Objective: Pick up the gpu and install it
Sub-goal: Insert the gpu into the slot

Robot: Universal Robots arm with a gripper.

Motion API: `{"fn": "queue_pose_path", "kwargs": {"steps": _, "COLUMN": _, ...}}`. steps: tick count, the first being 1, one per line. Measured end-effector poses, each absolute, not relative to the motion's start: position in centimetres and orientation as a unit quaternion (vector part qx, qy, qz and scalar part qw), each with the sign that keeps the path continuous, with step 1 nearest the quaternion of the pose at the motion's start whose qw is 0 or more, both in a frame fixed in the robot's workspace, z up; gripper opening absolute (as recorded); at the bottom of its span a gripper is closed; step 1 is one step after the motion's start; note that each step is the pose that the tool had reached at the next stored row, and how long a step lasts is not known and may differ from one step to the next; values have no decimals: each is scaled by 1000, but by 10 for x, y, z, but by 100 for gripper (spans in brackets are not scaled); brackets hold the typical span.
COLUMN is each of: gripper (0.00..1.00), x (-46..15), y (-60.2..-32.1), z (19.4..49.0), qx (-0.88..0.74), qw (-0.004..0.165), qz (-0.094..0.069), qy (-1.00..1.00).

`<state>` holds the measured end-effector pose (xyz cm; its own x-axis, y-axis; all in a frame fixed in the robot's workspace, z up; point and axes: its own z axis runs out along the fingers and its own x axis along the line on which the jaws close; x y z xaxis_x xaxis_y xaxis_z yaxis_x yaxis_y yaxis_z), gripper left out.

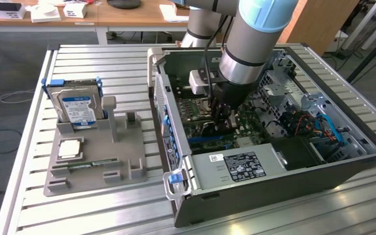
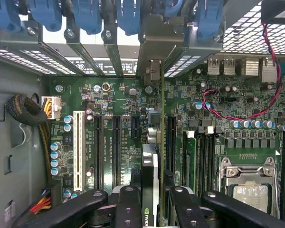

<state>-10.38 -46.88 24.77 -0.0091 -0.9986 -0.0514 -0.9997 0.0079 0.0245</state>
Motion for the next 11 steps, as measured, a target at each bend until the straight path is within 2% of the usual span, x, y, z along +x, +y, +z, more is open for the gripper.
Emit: {"fn": "queue_pose_path", "kwargs": {"steps": 11, "gripper": 27, "x": -104, "y": -469, "z": 246, "qx": -704, "qw": 10, "qz": 27, "qy": 710}}
